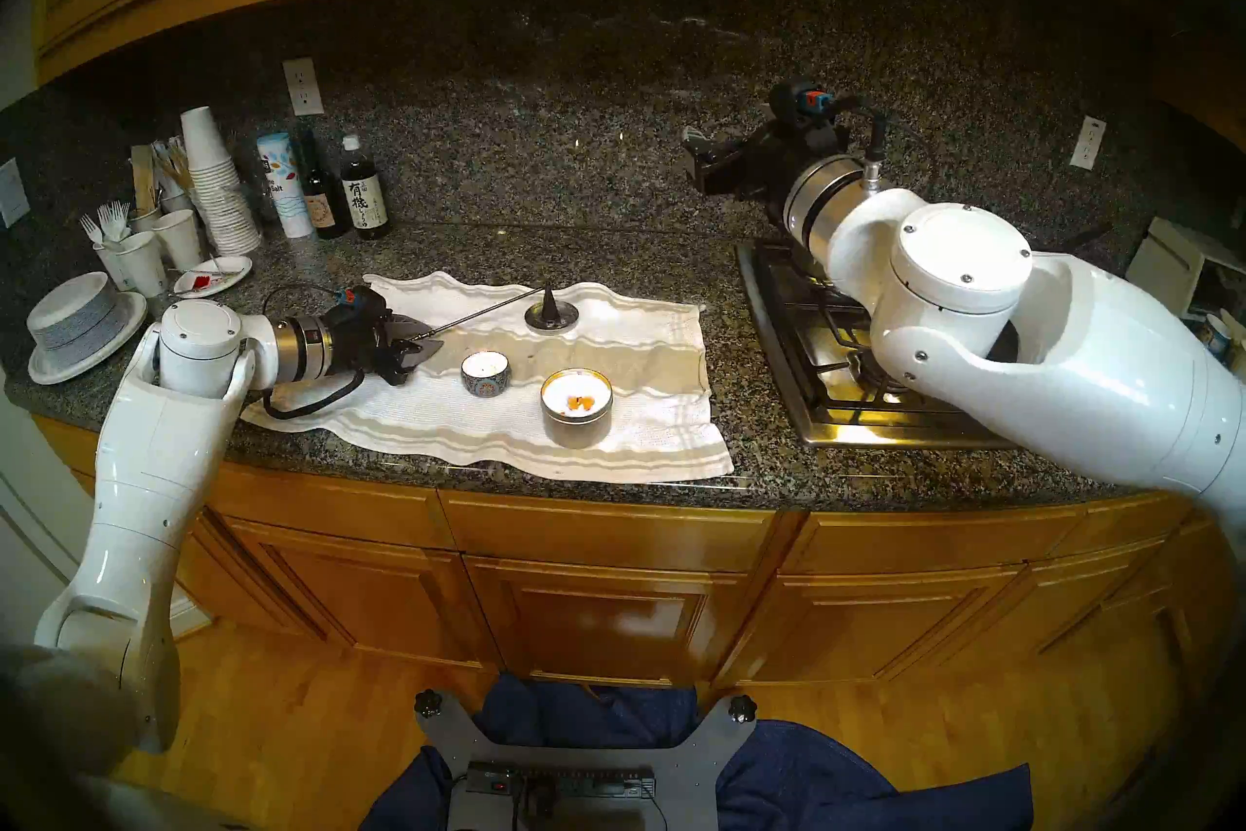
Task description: Put out candle flame
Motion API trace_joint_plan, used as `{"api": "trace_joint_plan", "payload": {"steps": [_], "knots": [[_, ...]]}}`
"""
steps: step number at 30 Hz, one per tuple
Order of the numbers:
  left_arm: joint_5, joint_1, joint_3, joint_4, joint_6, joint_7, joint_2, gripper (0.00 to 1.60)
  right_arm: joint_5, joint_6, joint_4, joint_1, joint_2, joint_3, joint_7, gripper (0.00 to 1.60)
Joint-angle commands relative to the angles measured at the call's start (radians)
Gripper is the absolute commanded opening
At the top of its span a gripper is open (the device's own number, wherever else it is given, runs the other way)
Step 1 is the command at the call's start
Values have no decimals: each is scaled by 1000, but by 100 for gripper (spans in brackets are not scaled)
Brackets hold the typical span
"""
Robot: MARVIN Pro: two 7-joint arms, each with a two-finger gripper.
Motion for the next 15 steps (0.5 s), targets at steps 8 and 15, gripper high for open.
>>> {"api": "trace_joint_plan", "payload": {"steps": [8, 15], "knots": [[-10, -30, -14, -12, -5, -14, 8, 64, -8, -13, -13, 27, 2, 25, -14, 160], [-15, -23, -19, -32, -3, -9, -3, 18, -9, -18, -17, 25, 6, 24, -19, 160]]}}
